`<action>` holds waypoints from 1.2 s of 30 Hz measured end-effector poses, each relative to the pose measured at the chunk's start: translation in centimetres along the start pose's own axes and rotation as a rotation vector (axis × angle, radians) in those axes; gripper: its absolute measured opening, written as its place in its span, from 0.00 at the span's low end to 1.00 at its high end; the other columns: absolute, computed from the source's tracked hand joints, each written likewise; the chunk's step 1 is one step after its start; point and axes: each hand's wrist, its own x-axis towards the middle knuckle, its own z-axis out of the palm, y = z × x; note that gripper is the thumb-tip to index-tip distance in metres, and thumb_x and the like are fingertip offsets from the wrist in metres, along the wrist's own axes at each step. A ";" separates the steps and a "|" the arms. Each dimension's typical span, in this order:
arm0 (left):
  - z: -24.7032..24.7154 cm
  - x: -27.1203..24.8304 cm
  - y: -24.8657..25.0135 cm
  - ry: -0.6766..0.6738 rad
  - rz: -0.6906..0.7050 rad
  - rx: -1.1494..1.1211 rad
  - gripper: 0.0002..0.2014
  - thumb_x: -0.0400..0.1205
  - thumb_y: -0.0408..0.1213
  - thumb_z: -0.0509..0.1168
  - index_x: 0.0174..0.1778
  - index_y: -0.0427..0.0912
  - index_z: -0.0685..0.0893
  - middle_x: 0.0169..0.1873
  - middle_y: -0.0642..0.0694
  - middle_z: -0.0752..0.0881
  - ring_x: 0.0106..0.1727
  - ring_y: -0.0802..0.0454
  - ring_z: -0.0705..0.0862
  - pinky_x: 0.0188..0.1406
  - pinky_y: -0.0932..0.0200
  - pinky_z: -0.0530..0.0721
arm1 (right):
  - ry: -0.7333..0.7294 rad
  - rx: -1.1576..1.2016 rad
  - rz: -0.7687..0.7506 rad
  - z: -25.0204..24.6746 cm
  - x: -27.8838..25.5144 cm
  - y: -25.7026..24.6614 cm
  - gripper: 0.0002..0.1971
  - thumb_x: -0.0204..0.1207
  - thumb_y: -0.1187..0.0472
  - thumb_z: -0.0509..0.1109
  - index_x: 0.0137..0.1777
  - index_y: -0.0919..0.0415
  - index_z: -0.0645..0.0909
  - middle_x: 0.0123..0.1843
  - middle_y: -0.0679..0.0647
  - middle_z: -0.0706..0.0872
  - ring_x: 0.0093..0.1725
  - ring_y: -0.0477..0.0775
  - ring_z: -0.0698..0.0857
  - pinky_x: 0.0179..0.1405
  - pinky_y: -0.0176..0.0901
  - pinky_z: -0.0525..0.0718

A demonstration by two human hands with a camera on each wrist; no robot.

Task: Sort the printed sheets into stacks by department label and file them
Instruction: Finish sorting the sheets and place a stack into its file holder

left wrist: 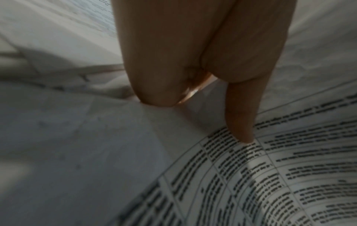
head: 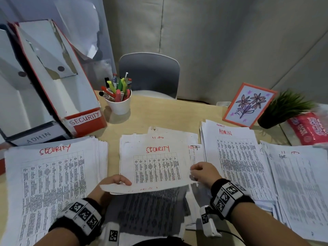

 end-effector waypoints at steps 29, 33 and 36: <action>3.3 1.1 3.1 0.348 0.119 0.170 0.24 0.73 0.39 0.76 0.61 0.40 0.74 0.51 0.47 0.84 0.50 0.50 0.82 0.49 0.56 0.77 | -0.356 0.378 -0.030 1.4 -1.3 -3.2 0.09 0.74 0.66 0.74 0.53 0.64 0.84 0.46 0.60 0.89 0.43 0.54 0.86 0.48 0.49 0.85; 3.7 -0.7 5.9 0.338 0.282 0.108 0.35 0.66 0.37 0.82 0.66 0.40 0.73 0.60 0.47 0.82 0.56 0.53 0.82 0.64 0.54 0.76 | -0.354 0.435 -0.172 -0.4 -1.9 -4.8 0.07 0.76 0.72 0.69 0.47 0.62 0.86 0.38 0.54 0.88 0.41 0.54 0.85 0.46 0.46 0.83; 2.6 -1.3 8.3 0.179 0.345 0.100 0.45 0.52 0.55 0.85 0.65 0.42 0.81 0.56 0.47 0.89 0.55 0.53 0.88 0.63 0.49 0.83 | -0.385 0.498 -0.282 -2.4 -2.8 -6.5 0.16 0.76 0.76 0.66 0.40 0.57 0.88 0.38 0.52 0.90 0.42 0.51 0.88 0.46 0.43 0.84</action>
